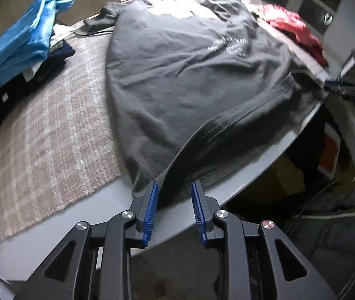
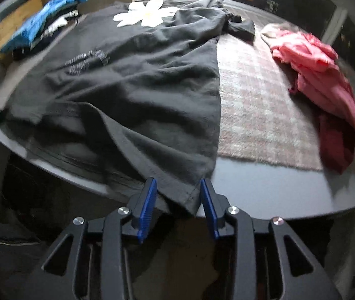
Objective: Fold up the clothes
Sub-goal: 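Lay the grey shirt flat on the rug, pulling the hem with both grippers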
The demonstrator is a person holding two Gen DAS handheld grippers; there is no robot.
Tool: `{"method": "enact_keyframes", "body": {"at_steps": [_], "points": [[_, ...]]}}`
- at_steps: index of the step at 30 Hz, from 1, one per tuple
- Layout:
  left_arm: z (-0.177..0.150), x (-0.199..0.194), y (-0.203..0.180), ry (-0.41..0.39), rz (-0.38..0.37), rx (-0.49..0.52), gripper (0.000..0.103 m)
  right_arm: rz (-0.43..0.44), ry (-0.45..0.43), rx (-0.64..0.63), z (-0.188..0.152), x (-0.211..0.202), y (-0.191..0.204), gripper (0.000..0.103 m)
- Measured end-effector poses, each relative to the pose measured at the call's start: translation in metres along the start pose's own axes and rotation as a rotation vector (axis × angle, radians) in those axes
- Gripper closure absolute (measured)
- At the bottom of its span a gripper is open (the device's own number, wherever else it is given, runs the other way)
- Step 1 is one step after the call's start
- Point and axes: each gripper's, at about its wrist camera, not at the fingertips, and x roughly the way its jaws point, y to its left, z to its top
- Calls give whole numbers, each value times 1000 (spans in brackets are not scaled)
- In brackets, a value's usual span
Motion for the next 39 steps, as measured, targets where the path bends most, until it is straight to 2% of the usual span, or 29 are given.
{"method": "enact_keyframes", "body": {"at_steps": [1,2,4,7,9,10,11,12,13,14,16,21,24,26,29,30,31,35,36,37,39], "points": [[0,2,-1,9,8,6,91,-11,4,-13,0,2,0,67],[-1,5,-1,18,15,12,97,-9,16,-17,-1,5,-2,68],[-4,7,0,33,17,8,98,8,46,-14,-3,9,-6,96],[-20,1,1,66,1,19,98,43,89,-32,-8,1,-12,96],[-31,-6,9,86,18,-13,94,47,141,-41,-12,-5,-19,96],[-36,-10,14,93,26,-31,94,34,140,-32,-12,-9,-24,90],[-35,-17,22,69,18,-77,94,15,130,-16,-10,-13,-29,86],[-34,-24,30,44,10,-123,94,1,105,12,-7,-17,-34,78],[-34,-31,38,18,2,-168,91,8,82,46,-2,-20,-40,75],[-30,-36,44,-11,-12,-200,84,14,58,81,2,-24,-45,75],[-22,-35,49,-28,-3,-234,78,38,44,130,10,-23,-51,75],[-15,-6,48,42,31,-251,78,41,93,130,15,-3,-42,75],[-12,9,37,80,24,-235,75,69,120,154,13,7,-41,75],[-11,13,32,85,25,-217,73,83,128,167,10,9,-39,70],[-8,16,26,80,23,-194,75,111,140,183,7,12,-37,66],[-7,16,25,79,28,-186,81,123,145,187,7,13,-36,66],[-6,17,24,77,33,-180,93,127,147,185,7,14,-35,66],[-5,3,30,30,-8,-207,98,113,136,156,8,13,-31,67],[-4,-1,32,19,-18,-213,98,112,130,149,8,12,-30,79],[-4,-4,34,7,-28,-220,98,117,125,149,8,11,-30,97],[-4,-11,37,-16,-48,-234,98,143,114,167,9,8,-32,97]]}}
